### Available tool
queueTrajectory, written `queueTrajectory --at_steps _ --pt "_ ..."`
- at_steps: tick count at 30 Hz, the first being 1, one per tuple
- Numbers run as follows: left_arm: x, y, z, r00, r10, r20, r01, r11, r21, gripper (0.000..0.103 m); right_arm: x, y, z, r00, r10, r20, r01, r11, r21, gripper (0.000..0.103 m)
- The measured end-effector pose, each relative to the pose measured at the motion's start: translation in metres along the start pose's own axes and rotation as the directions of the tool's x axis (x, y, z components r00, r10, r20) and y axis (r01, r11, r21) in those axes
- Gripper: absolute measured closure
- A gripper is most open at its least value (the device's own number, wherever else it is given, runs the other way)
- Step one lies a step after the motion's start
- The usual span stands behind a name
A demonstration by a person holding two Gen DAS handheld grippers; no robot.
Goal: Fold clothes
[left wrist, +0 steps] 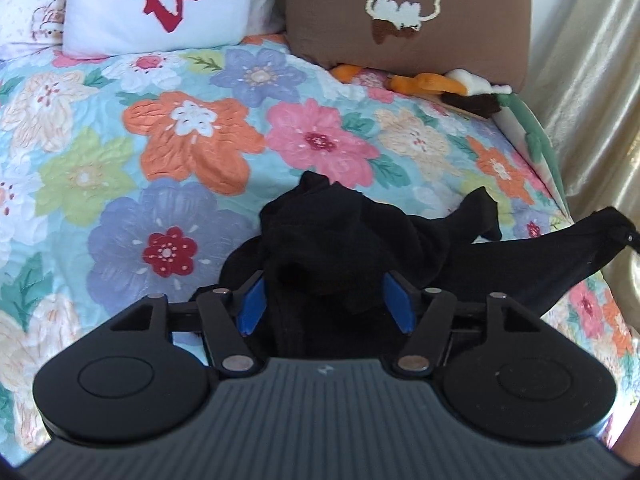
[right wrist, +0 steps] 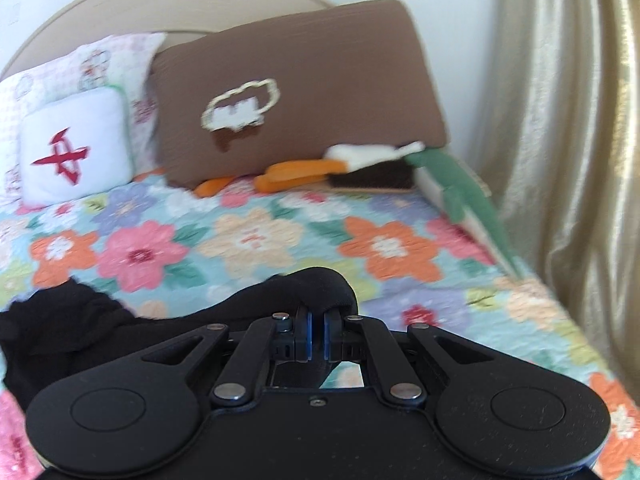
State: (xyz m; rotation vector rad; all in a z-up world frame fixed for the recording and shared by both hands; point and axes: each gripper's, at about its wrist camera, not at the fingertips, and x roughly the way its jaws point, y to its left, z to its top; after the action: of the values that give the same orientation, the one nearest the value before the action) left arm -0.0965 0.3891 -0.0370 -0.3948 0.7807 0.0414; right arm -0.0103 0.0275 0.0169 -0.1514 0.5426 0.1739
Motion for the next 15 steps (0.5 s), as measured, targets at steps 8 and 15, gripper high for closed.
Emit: queueTrajectory --at_steps 8,15 --pt "0.024 -0.017 -0.008 0.996 0.08 -0.046 -0.073 0.988 0.137 0.01 0.018 -0.036 -0.02 0.98 -0.153 -0.124 0.155 0.988 0.005 0.097" --pt "0.063 -0.026 -0.015 0.994 0.11 -0.019 -0.107 0.987 0.124 0.001 0.016 -0.023 -0.054 0.981 0.024 -0.193 0.013 0.982 0.191 0.061"
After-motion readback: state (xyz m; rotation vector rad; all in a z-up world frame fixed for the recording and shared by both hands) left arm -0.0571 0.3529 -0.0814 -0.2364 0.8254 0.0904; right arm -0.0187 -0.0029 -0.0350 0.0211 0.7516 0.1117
